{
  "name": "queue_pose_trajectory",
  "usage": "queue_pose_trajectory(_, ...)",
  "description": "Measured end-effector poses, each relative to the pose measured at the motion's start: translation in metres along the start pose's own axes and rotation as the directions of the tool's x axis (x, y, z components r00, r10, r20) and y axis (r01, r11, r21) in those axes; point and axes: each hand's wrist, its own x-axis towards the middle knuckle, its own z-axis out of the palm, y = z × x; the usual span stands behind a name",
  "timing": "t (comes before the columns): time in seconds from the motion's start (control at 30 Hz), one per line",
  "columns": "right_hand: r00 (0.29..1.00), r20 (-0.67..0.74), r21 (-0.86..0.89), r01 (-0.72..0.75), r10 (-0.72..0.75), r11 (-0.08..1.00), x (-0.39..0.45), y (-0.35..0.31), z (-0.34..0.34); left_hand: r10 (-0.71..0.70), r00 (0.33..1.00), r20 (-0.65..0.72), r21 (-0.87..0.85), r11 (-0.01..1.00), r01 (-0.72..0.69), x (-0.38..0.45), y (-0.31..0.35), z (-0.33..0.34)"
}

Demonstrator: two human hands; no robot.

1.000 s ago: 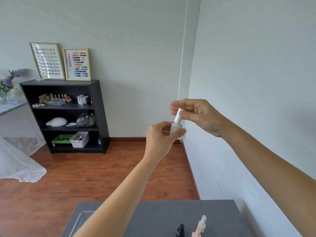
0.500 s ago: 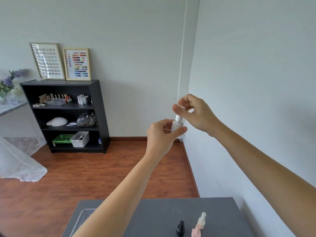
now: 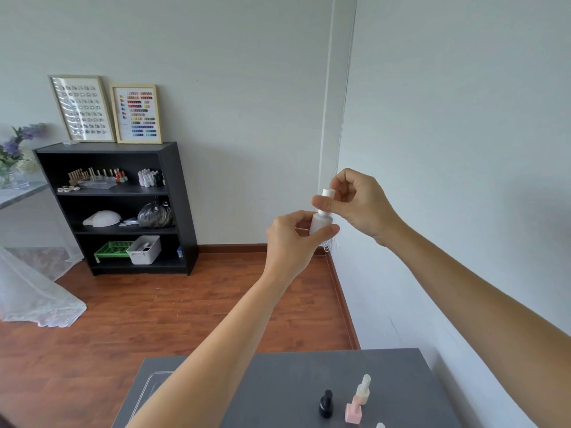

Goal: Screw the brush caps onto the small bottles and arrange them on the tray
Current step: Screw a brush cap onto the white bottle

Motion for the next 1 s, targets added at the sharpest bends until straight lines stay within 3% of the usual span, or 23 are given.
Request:
queue_pose_trajectory(0.2, 0.968, 0.249, 0.272, -0.04, -0.03, 0.961, -0.002, 0.003, -0.01, -0.015, 1.0, 0.002, 0.002, 1.0, 0.015, -0.002, 0.001, -0.002)
queue_pose_trajectory(0.3, 0.987, 0.158, 0.272, -0.012, -0.032, 0.962, -0.002, 0.002, -0.01, -0.012, 1.0, 0.001, 0.005, 1.0, 0.012, -0.003, 0.001, -0.001)
queue_pose_trajectory(0.4, 1.0, 0.01, 0.112, 0.017, -0.018, 0.994, -0.003, -0.002, -0.004, -0.008, 1.0, 0.002, 0.001, 1.0, 0.008, -0.004, 0.001, 0.002)
queue_pose_trajectory(0.47, 0.999, -0.018, 0.005, 0.033, -0.032, 0.999, -0.004, -0.002, -0.001, -0.004, 1.0, 0.014, 0.0, 1.0, 0.004, -0.005, 0.001, 0.004)
queue_pose_trajectory(0.57, 0.994, 0.113, -0.051, 0.008, -0.003, 0.999, -0.006, -0.002, -0.004, 0.007, 0.999, 0.033, -0.008, 1.0, -0.006, -0.007, 0.001, 0.004)
queue_pose_trajectory(0.7, 0.953, 0.301, 0.181, -0.032, -0.024, 0.983, -0.01, 0.002, -0.015, -0.007, 1.0, 0.024, -0.015, 1.0, 0.007, -0.005, 0.002, 0.002)
queue_pose_trajectory(0.87, 0.991, 0.127, 0.191, 0.01, -0.035, 0.982, -0.01, 0.004, -0.014, 0.009, 1.0, 0.014, -0.008, 1.0, -0.009, -0.004, 0.002, 0.004)
queue_pose_trajectory(1.0, 0.999, 0.025, 0.082, 0.023, -0.025, 0.996, -0.011, 0.006, -0.007, 0.005, 1.0, 0.017, -0.013, 1.0, -0.004, -0.004, 0.001, 0.006)
